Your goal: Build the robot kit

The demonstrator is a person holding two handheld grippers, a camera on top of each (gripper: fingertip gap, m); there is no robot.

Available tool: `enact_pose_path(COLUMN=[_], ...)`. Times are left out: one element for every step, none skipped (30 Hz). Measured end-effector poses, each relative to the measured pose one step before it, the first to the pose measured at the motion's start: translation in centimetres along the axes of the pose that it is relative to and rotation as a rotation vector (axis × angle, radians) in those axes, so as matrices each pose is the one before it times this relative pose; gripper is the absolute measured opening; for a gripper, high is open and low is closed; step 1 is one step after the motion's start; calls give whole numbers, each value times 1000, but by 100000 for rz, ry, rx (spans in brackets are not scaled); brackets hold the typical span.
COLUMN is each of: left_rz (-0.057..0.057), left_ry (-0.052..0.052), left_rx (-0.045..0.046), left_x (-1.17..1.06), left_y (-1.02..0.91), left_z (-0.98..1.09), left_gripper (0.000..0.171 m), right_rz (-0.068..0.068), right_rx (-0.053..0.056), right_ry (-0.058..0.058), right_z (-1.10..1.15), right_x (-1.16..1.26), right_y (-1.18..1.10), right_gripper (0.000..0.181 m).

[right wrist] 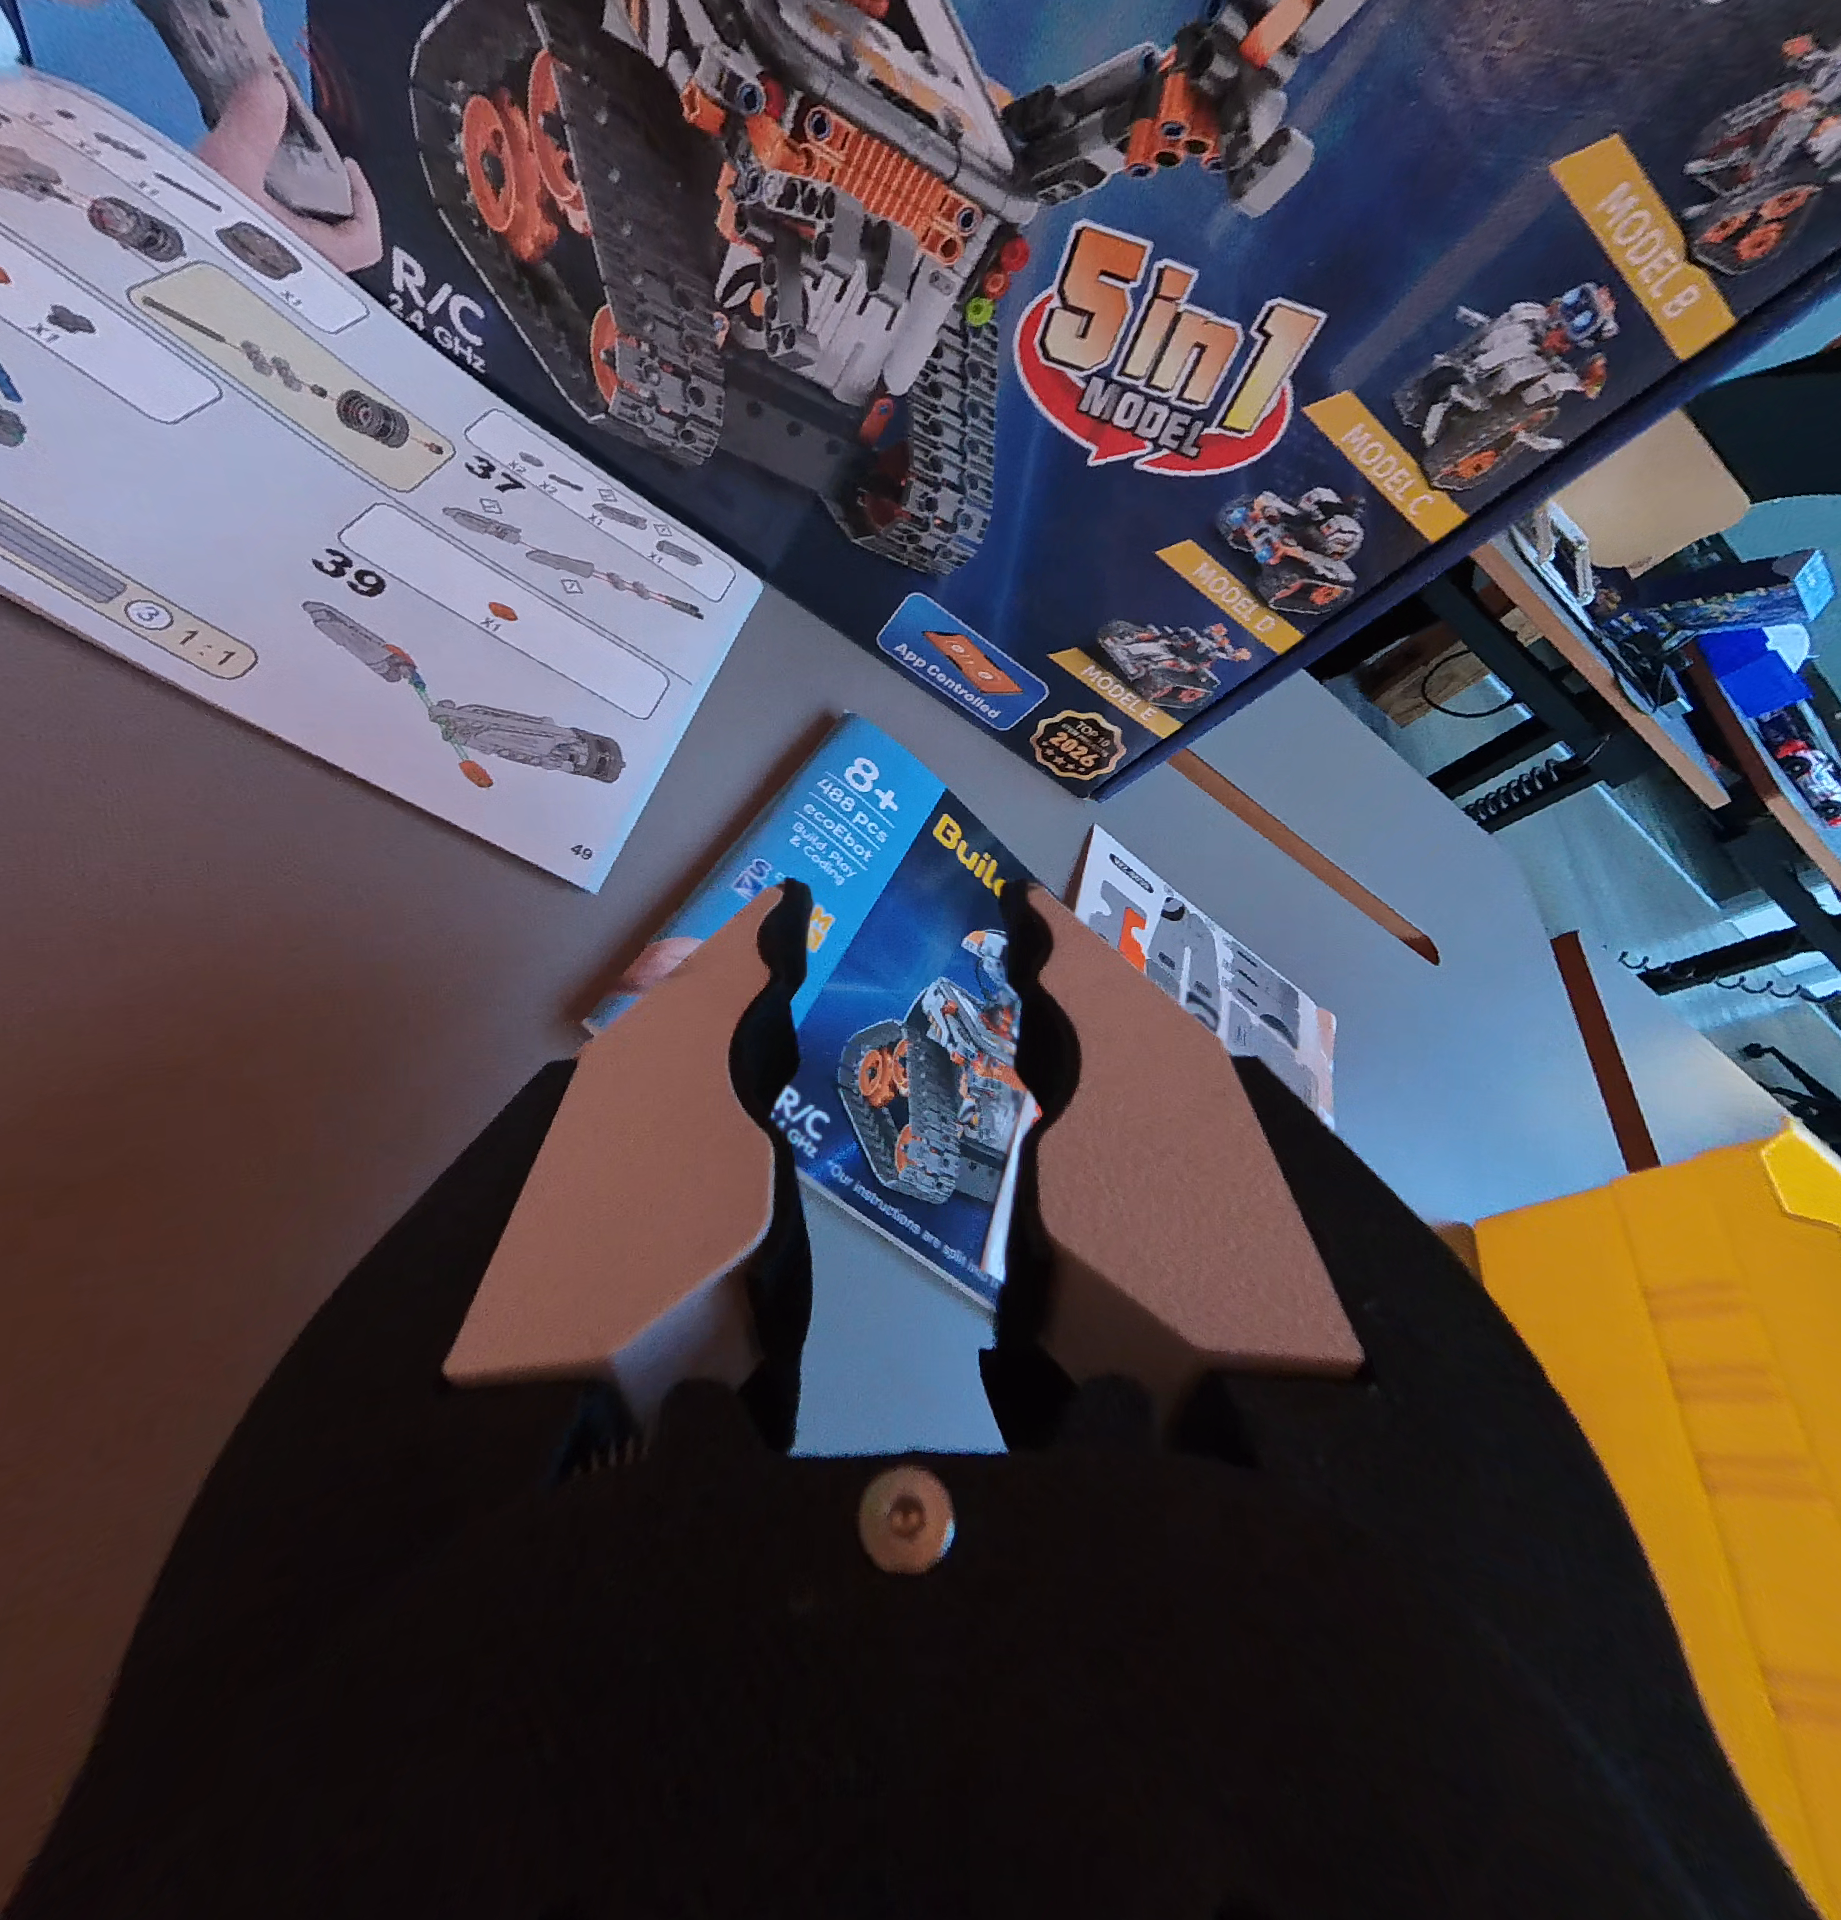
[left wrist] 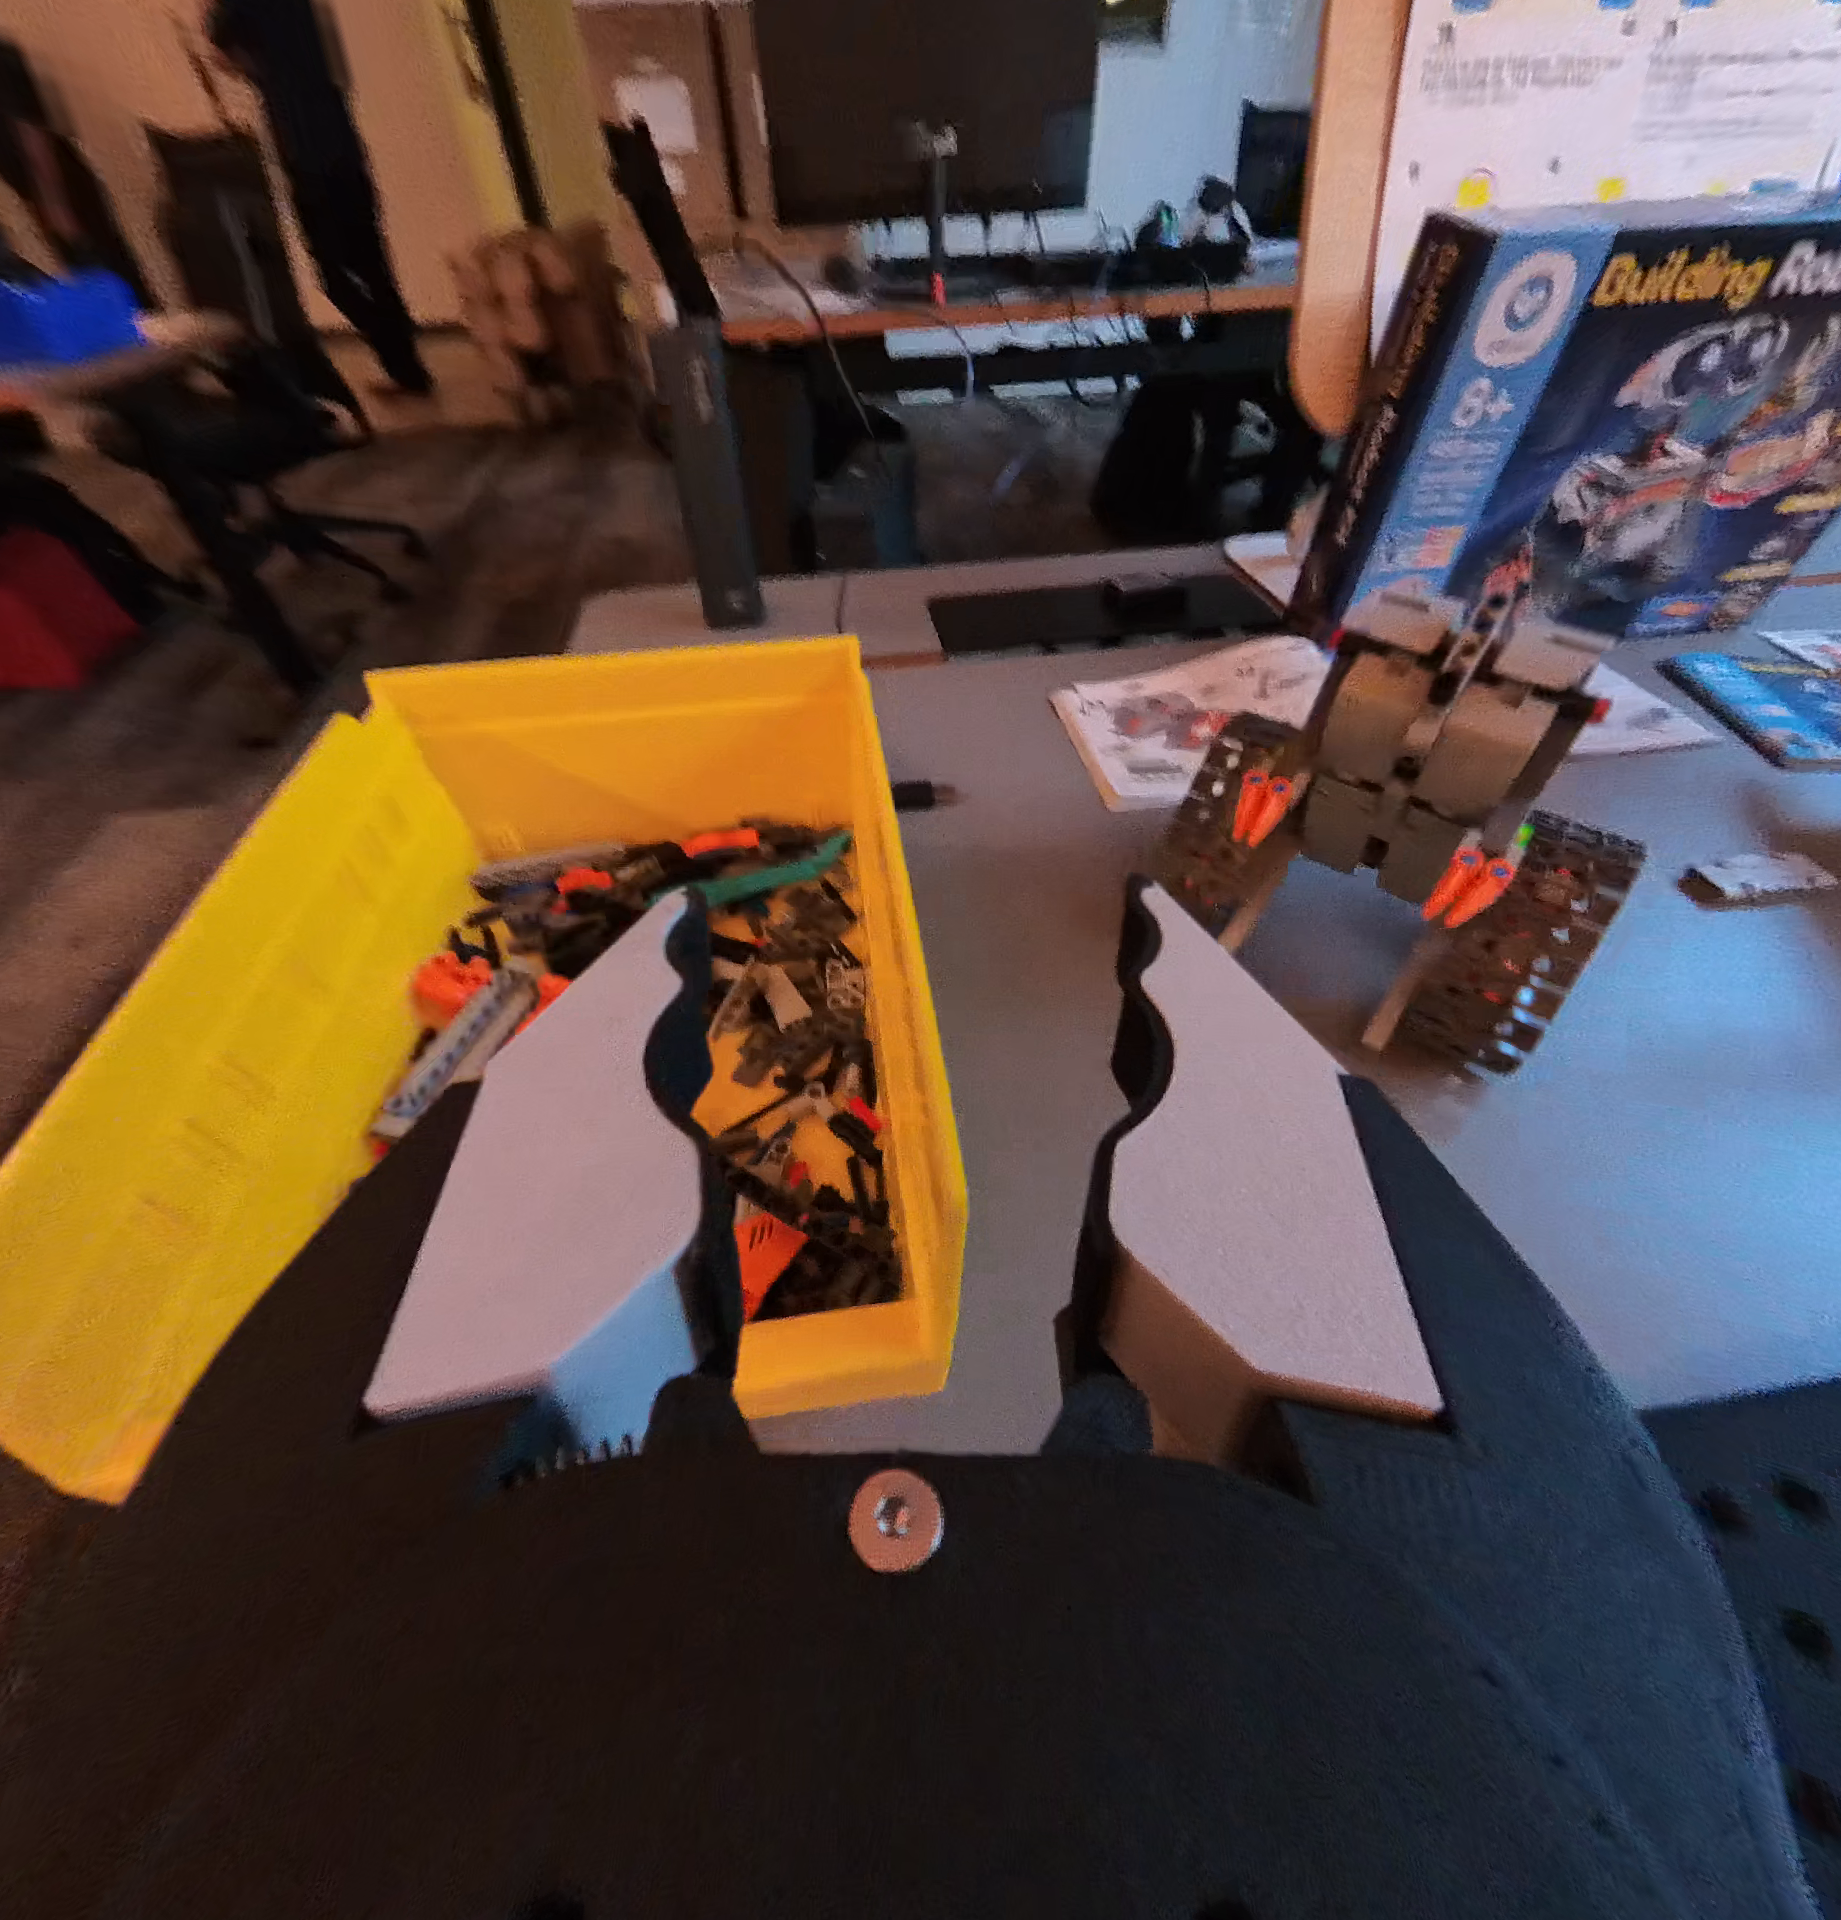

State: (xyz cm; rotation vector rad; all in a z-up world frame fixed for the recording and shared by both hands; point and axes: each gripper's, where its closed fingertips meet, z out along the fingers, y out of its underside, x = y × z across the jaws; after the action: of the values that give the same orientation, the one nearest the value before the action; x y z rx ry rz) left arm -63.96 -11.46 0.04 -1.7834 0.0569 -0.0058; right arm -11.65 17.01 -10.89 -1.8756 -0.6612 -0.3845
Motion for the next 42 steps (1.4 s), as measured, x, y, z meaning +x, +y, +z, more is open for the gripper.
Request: enact_pose_path(left_rz=[58, 1831, 3106, 3630, 3259, 2399, 1023, 528, 442, -353, -1575, -2692, -2680, -2327, -1740, -533, 594, 1301, 1392, 1293, 819, 4, -341, -280, -83, 279, 788, 1128, 1015, 811, 740, 736, 648, 361, 244, 336, 693, 1409, 2086, 2612, 3020, 3224], left_ry=[1565, -678, -1839, -1259, -303, 202, -798, -1195, -534, -475, -873, -1028, -244, -177, -973, -1765, -2188, -2329, -2612, -2371, -1810, -997, 407, 1605, 1651, 1246, 1047, 863, 501, 132, 19, 240, 402, 394, 666, 989, 1090, 1095, 761, 454, 220, -1281], left_rx=[-3842, -4843, -5024, -4943, -4805, -4015, -2245, -617, -255, -577, -809, -680, -144, 582, 824, 644, 592, 640, 563, 805, 1082, 1074, 991, 914, 1157, 1548, 1578, 1140, 419, -79, -107, 118, 380, 494, 514, 703, 1033, 1074, 786, 551, 27, -51], left_x=[-472, -871, -1034, -895, -672, -436, -361, -195, 22, -9, -212, -368, -292, -255, -273, -239, -149, -13, 40, 135, 253, 383, 596, 776, 777, 693, 631, 559, 458, 343, 287, 280, 284, 271, 301, 377, 429, 482, 470, 434, 398, 131], left_y=[704, 734, 651, 572, 520, 425, 269, 165, 248, 412, 526, 506, 392, 185, 23, -97, -228, -339, -431, -490, -522, -512, -510, -499, -551, -602, -604, -526, -380, -286, -266, -286, -347, -375, -423, -528, -670, -773, -853, -973, -1044, -1192], left_z=[289, 326, 327, 340, 327, 236, 152, 80, 52, 66, 164, 252, 306, 280, 188, 63, -66, -195, -306, -361, -413, -415, -435, -425, -437, -412, -370, -308, -235, -184, -153, -120, -87, -58, -18, 31, 86, 157, 237, 329, 426, 498], left_gripper=[77, 75, 71, 68, 65, 52, 41, 41, 39, 38, 38, 38, 40, 39, 38, 38, 37, 37, 37, 38, 40, 41, 42, 42, 43, 43, 42, 42, 42, 43, 44, 45, 45, 46, 47, 46, 46, 46, 47, 48, 51, 55], right_rz=[-28, -91, -142, 156, 787, 1559, 2933, 4487, 5526, 5248, 3484, 2032, -260, -2231, -3489, -4322, -4776, -5079, -5052, -4545, -4864, -4314, -2481, -100, 1961, 2552, 1952, 718, -427, -715, -330, 77, 191, 48, -262, -402, -342, -184, -50, 115, 300, 424], right_rx=[-84, 47, 318, 587, 1184, 2071, 2914, 3685, 4252, 4388, 4042, 3946, 2644, 856, -479, -1656, -3468, -5038, -5301, -4253, -2641, -1215, -1014, -731, 305, 621, 14, -263, 33, -95, -212, -225, -191, 105, 244, 108, 113, -28, -207, -273, -346, -374], right_ry=[-736, -1083, -1398, -1983, -3538, -6275, -7802, -9251, -10644, -10085, -8946, -5161, -2321, 135, 1494, 2349, 4218, 6235, 8075, 9031, 9388, 9753, 7463, 3821, 688, -1229, -1194, -341, -4, 83, -203, -459, -530, -397, -266, 59, -134, -427, -569, -614, -887, -1086], right_z=[35, 9, -52, -106, -187, -320, -471, -625, -730, -698, -609, -382, -189, -48, 74, 152, 179, 177, 139, 58, -23, -88, -104, -134, -158, -159, -118, -65, -34, 12, 30, 37, 19, 0, -23, -13, 0, 26, 65, 107, 131, 155], right_x=[-240, -265, -296, -351, -556, -988, -1272, -1564, -1884, -1936, -1883, -1388, -969, -577, -301, -84, 314, 727, 1107, 1329, 1416, 1501, 1198, 721, 277, -29, -73, 25, 28, 28, -22, -56, -82, -70, -66, -33, -67, -118, -134, -146, -175, -203], right_y=[-18, -30, -72, -116, -231, -404, -572, -741, -897, -930, -890, -952, -795, -494, -185, 120, 497, 773, 819, 620, 297, 38, -2, -17, -122, -110, 10, 82, 35, 59, 77, 60, 44, -20, -53, -33, -28, 17, 56, 103, 143, 193], right_gripper=[38, 38, 37, 36, 34, 33, 32, 29, 27, 26, 26, 26, 26, 26, 25, 23, 21, 19, 18, 18, 18, 19, 18, 19, 18, 18, 18, 18, 17, 17, 18, 18, 18, 18, 18, 18, 17, 18, 18, 18, 18, 18])
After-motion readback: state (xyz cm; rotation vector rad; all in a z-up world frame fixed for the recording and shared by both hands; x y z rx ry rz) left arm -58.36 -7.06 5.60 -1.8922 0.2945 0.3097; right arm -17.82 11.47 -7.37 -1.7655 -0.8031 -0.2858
